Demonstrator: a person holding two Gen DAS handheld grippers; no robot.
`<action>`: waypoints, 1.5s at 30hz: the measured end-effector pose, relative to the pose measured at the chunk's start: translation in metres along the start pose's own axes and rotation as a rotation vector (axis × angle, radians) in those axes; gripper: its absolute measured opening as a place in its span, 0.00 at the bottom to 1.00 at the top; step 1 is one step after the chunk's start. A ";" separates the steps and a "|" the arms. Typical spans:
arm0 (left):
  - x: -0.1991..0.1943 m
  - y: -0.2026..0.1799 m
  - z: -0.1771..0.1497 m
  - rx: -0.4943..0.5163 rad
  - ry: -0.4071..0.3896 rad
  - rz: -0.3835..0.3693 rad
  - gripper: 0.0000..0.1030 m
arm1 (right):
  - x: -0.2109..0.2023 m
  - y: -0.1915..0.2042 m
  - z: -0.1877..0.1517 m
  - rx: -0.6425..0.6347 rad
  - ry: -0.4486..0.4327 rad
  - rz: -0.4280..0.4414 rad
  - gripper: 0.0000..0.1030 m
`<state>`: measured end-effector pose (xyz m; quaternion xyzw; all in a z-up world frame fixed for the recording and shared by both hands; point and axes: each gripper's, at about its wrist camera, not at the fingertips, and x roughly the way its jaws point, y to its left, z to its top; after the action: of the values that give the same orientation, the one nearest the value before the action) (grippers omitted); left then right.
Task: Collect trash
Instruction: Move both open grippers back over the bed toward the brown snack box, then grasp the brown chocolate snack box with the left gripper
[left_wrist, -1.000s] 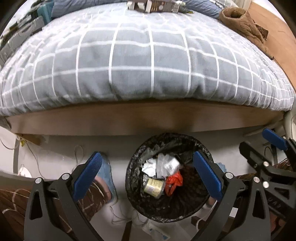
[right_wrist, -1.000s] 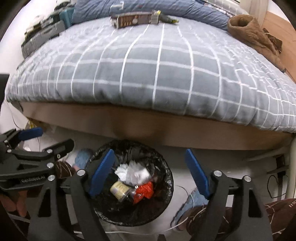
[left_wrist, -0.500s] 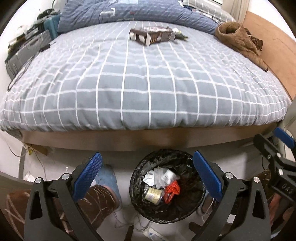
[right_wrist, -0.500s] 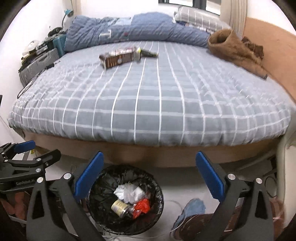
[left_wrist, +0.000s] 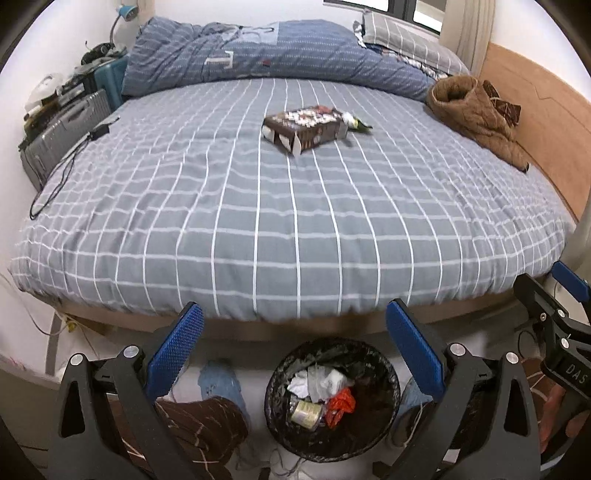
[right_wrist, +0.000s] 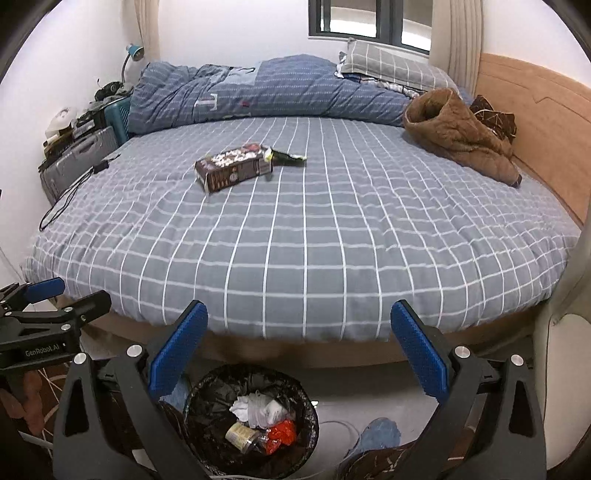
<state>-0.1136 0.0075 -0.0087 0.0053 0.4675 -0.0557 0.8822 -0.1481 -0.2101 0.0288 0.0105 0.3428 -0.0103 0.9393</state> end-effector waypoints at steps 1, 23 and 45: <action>-0.001 0.000 0.004 -0.001 -0.004 -0.001 0.94 | 0.000 -0.001 0.004 0.001 -0.006 0.000 0.93; 0.089 0.010 0.138 0.059 0.017 0.002 0.94 | 0.076 -0.016 0.114 0.002 -0.017 0.038 0.93; 0.268 -0.039 0.262 0.742 0.248 -0.076 0.94 | 0.183 -0.028 0.161 -0.050 0.042 0.078 0.93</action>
<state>0.2476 -0.0720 -0.0809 0.3131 0.5185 -0.2523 0.7546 0.0946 -0.2445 0.0341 0.0007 0.3621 0.0352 0.9315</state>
